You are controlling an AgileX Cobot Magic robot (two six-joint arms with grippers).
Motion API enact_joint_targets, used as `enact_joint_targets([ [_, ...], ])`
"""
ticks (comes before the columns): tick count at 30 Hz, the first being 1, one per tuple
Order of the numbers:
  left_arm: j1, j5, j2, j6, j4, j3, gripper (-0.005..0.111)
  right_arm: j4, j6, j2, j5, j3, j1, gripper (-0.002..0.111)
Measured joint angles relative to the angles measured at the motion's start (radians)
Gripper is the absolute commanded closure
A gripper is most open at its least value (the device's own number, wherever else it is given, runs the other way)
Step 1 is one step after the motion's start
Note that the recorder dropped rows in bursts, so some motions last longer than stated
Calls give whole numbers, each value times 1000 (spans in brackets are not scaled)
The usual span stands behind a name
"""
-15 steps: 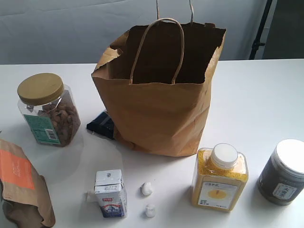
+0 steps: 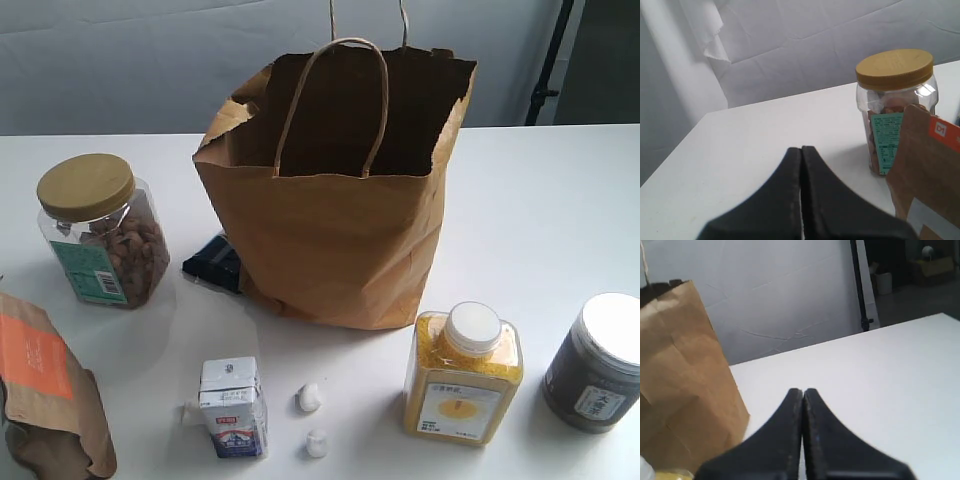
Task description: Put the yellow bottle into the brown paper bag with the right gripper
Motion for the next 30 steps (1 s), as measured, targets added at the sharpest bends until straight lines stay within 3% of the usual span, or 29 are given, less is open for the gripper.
enact_joint_targets([
  [5, 0, 0, 0, 0, 0, 0, 107, -13, 208, 118, 75, -171, 0, 108],
  [10, 0, 0, 0, 0, 0, 0, 107, -40, 68, 415, 361, -479, 36, 108],
  [14, 0, 0, 0, 0, 0, 0, 107, -64, -157, 678, 620, -729, 190, 108],
  [15, 0, 0, 0, 0, 0, 0, 107, -95, -257, 794, 749, -838, 298, 108],
  [17, 0, 0, 0, 0, 0, 0, 107, -135, -360, 911, 882, -946, 414, 108],
  [19, 0, 0, 0, 0, 0, 0, 107, -174, -438, 1042, 998, -1053, 503, 98],
  [24, 0, 0, 0, 0, 0, 0, 107, -189, -494, 1251, 1026, -1138, 625, 27],
  [26, 0, 0, 0, 0, 0, 0, 107, -189, -523, 1300, 1027, -1138, 662, 18],
  [30, 0, 0, 0, 0, 0, 0, 107, -175, -597, 1375, 1027, -1138, 682, 18],
])
